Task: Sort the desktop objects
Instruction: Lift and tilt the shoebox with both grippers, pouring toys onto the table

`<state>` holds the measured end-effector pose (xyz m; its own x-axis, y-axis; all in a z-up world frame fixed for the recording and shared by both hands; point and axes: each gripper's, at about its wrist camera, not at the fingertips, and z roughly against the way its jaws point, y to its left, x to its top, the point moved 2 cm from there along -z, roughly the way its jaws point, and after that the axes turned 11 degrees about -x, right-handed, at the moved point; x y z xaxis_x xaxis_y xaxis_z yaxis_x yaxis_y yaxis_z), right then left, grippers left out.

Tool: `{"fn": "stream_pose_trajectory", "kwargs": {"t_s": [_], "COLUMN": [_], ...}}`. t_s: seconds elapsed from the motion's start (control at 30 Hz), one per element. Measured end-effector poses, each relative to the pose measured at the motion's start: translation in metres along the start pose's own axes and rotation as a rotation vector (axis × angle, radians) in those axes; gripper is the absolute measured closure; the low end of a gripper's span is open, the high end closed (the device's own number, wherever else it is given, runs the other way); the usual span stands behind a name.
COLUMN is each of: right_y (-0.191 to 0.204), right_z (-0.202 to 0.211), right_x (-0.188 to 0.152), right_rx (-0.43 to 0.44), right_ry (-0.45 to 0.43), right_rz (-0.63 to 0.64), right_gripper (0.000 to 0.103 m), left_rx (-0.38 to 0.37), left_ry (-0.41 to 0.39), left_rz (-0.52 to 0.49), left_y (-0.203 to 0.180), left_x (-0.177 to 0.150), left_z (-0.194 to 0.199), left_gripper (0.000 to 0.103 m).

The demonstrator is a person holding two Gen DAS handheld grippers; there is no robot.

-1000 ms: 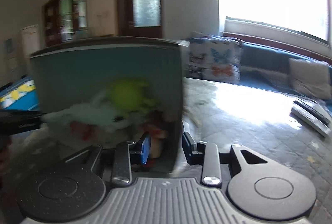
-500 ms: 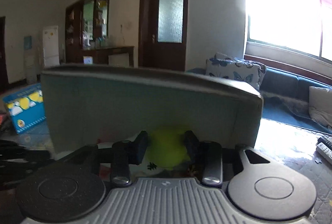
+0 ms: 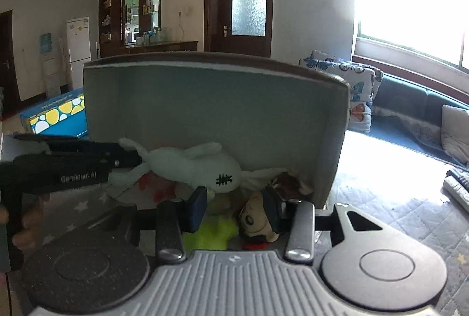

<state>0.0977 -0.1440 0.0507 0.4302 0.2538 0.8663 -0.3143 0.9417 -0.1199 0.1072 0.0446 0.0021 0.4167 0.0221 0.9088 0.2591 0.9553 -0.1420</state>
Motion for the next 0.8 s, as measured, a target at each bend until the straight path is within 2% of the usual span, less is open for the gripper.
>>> {"fn": "stream_pose_trajectory", "kwargs": {"t_s": [0.1,0.2,0.33,0.4,0.6,0.7,0.8], "right_y": [-0.006,-0.013,-0.008,-0.007,-0.003,0.001,0.002], "right_z": [-0.012,-0.029,-0.050,-0.048,-0.017,0.001,0.001], "right_x": [0.000,0.001,0.002,0.002,-0.001,0.000,0.006], "right_rx": [-0.022,-0.033,-0.063,-0.068,-0.008,0.012,0.017], "right_ry": [-0.007,0.002,0.009,0.022,0.076,0.049,0.032], "right_rz": [-0.014,-0.024,-0.001,0.010,0.041,0.060,0.054], "right_gripper": [0.053,0.053,0.049,0.049,0.049,0.049,0.049], "left_rx": [-0.027,-0.015,-0.020,-0.020,-0.044,-0.048,-0.042], "left_ry": [-0.016,-0.050,-0.066,-0.083,-0.035,-0.010,0.011], "left_rz": [0.000,-0.076,-0.039,-0.031,-0.030,-0.024,-0.013], "left_y": [-0.005,-0.013,-0.007,-0.005,-0.006,-0.007,-0.006], "left_x": [0.001,0.002,0.008,0.012,0.011,0.008,0.007], "left_z": [0.007,0.018,0.026,0.030,0.011,-0.001,-0.012], "left_gripper": [0.075,0.075,0.075,0.075,0.075,0.075,0.075]}}
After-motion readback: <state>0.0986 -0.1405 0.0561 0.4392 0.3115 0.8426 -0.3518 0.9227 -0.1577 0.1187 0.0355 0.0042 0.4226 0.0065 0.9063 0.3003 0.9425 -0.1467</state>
